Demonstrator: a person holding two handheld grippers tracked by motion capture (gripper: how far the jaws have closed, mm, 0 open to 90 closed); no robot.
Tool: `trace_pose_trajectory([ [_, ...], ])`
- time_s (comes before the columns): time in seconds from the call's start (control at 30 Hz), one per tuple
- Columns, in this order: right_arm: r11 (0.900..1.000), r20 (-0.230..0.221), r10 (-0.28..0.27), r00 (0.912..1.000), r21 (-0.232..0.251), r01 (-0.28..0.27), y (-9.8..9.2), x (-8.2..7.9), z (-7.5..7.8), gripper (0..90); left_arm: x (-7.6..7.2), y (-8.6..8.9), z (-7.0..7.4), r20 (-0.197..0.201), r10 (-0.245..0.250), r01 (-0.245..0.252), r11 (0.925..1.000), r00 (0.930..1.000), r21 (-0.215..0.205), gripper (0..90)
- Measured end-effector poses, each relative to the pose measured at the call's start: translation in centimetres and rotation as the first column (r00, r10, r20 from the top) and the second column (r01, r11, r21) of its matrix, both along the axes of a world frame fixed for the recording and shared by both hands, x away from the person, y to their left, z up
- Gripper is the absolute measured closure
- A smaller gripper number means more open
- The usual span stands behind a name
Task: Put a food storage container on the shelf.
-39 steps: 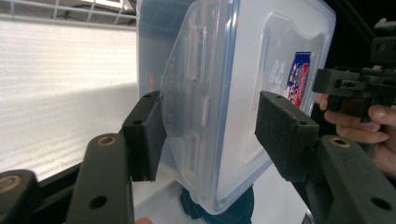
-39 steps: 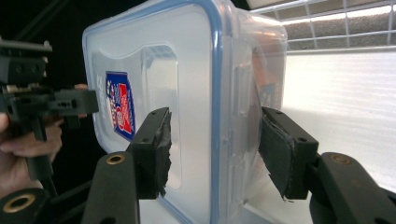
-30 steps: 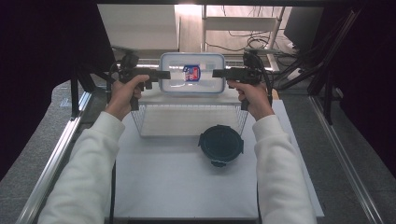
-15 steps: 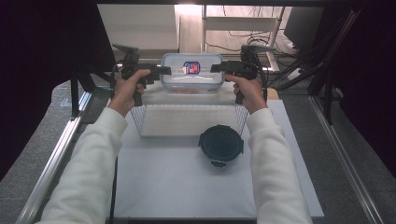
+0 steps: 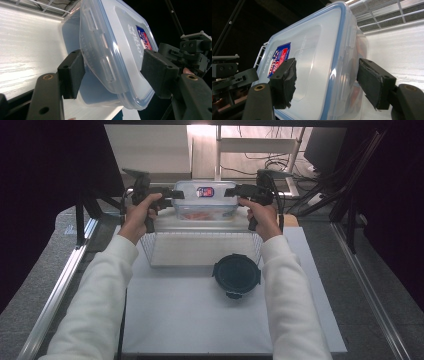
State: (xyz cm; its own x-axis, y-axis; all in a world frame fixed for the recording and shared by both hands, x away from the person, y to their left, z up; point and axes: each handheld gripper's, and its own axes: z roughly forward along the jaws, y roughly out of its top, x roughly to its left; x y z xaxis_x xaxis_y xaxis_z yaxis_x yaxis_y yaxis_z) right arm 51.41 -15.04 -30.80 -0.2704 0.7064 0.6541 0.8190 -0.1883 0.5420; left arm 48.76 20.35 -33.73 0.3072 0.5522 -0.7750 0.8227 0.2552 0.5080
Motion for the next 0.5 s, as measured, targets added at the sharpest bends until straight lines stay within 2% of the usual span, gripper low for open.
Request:
trace_pose_trajectory([
  [0.33,1.0,-0.003,0.007,1.0,-0.018,-0.007,0.34,-0.38,0.16,27.5,-0.34,-0.37,0.2,0.023,-0.003,0.002,0.9992,0.9997,0.039,31.4],
  [0.5,0.999,0.012,0.006,0.9999,-0.032,-0.006,0.6,-0.59,0.27,22.8,-0.36,-0.46,0.25,0.035,-0.004,0.002,0.9985,0.9994,0.055,29.3],
])
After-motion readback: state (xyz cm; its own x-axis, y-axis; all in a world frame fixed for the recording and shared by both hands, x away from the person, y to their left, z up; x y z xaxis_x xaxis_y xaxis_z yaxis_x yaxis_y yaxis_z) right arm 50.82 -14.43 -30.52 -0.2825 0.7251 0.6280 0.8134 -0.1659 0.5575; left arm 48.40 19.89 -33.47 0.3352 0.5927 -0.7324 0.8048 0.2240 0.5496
